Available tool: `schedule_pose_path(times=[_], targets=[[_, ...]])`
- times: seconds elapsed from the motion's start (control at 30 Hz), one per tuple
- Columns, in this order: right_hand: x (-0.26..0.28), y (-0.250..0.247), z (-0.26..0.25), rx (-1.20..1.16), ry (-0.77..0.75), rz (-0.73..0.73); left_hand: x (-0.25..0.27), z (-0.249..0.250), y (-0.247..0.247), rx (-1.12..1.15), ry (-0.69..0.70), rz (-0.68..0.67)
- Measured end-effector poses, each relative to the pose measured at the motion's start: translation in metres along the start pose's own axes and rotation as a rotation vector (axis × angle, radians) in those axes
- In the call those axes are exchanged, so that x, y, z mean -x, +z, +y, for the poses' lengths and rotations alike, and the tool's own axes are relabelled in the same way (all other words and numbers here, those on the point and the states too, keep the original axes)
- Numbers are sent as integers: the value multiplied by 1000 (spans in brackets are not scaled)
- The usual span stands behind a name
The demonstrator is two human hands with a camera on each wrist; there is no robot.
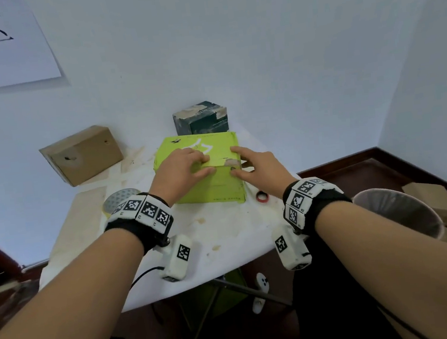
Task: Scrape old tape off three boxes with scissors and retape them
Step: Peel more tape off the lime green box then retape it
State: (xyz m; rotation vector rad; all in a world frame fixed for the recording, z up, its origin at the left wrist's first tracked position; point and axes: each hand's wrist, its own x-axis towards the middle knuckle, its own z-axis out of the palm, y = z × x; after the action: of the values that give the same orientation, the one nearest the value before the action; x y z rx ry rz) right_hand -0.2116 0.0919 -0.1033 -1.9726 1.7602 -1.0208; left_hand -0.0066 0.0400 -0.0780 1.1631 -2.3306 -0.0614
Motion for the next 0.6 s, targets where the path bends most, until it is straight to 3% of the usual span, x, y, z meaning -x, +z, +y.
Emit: schedule_pose_path(times=[0.3, 0.43, 0.6], targets=[[0, -6, -14, -1, -45, -7, 0, 1, 1, 18, -11, -2], [3, -2, -12, -268, 50, 10, 1, 0, 1, 24, -21, 3], [-2, -2, -20, -242, 83, 50, 1, 0, 3, 33, -35, 11]])
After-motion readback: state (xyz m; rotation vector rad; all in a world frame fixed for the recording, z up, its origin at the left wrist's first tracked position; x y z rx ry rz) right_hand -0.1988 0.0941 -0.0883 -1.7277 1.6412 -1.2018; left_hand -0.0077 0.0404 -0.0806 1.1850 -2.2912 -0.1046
